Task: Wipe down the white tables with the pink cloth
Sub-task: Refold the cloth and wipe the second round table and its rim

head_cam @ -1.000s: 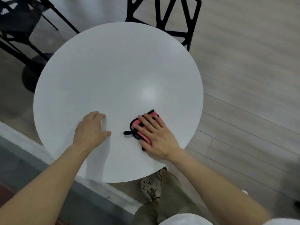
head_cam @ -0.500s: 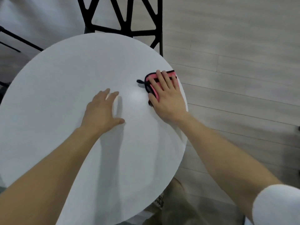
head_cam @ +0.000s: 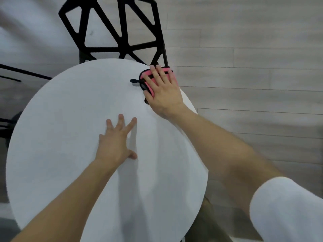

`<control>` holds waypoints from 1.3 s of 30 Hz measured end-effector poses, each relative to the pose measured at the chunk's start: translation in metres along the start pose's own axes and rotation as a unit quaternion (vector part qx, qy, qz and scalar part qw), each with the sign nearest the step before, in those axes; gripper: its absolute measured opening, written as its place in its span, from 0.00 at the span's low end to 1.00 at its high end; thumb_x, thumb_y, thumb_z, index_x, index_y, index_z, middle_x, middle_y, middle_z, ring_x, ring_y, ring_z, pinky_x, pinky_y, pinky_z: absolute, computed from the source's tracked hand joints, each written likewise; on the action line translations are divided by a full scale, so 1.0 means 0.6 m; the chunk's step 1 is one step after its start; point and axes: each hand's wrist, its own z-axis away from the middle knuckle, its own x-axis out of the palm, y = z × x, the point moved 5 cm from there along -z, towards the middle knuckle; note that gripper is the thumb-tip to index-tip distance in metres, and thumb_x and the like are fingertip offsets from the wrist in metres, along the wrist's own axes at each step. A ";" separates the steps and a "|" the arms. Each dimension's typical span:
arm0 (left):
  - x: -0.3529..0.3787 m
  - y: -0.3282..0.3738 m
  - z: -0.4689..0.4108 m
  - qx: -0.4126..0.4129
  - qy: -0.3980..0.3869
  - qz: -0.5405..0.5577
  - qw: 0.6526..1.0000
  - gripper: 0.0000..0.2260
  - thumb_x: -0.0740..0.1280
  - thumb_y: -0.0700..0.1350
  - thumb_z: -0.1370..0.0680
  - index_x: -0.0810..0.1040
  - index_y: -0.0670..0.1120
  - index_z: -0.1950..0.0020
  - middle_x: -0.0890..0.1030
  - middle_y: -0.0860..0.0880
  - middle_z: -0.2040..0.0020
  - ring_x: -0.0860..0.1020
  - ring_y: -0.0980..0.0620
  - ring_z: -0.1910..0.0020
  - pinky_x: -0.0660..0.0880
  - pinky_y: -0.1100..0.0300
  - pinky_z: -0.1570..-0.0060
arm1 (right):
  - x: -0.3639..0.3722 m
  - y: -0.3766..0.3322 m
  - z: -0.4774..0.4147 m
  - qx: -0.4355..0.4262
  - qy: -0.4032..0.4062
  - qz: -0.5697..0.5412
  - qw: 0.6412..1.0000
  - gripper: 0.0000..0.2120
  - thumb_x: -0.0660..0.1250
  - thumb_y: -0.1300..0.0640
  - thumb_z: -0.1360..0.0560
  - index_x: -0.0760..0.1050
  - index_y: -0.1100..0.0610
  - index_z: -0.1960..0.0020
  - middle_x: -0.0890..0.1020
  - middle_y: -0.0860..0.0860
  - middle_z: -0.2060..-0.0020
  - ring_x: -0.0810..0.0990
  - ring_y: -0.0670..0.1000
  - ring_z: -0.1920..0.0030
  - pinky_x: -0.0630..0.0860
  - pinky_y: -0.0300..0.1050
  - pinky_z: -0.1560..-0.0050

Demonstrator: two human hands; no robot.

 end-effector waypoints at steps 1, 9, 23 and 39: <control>0.001 -0.001 0.000 0.001 0.004 -0.001 1.000 0.63 0.86 0.58 0.31 0.43 0.67 0.12 0.41 0.54 0.11 0.42 0.37 0.12 0.66 0.27 0.23 | 0.002 -0.009 -0.018 -0.002 0.000 -0.001 1.000 0.32 0.46 0.37 0.14 0.57 0.46 0.12 0.53 0.53 0.12 0.49 0.55 0.12 0.45 0.63 0.14; -0.005 0.003 0.003 0.034 0.011 -0.023 0.999 0.62 0.86 0.60 0.32 0.44 0.65 0.12 0.44 0.51 0.11 0.48 0.33 0.14 0.72 0.28 0.28 | -0.003 0.002 0.072 0.023 0.002 0.005 1.000 0.31 0.46 0.39 0.13 0.56 0.47 0.12 0.52 0.53 0.12 0.46 0.53 0.12 0.44 0.61 0.13; 0.032 -0.007 0.088 0.283 0.041 -0.222 0.932 0.57 0.84 0.66 0.34 0.54 0.60 0.15 0.55 0.44 0.16 0.59 0.42 0.17 0.70 0.41 0.27 | 0.097 -0.239 0.683 0.316 0.043 -0.005 0.948 0.33 0.53 0.39 0.11 0.50 0.48 0.11 0.46 0.51 0.11 0.46 0.55 0.12 0.55 0.67 0.15; 0.049 -0.009 0.067 0.338 0.084 -0.286 0.893 0.66 0.84 0.71 0.40 0.44 0.63 0.14 0.49 0.46 0.13 0.54 0.47 0.14 0.69 0.53 0.55 | 0.015 -0.022 0.268 0.357 0.066 -0.017 0.932 0.33 0.50 0.37 0.14 0.56 0.47 0.12 0.53 0.53 0.12 0.48 0.55 0.12 0.42 0.61 0.13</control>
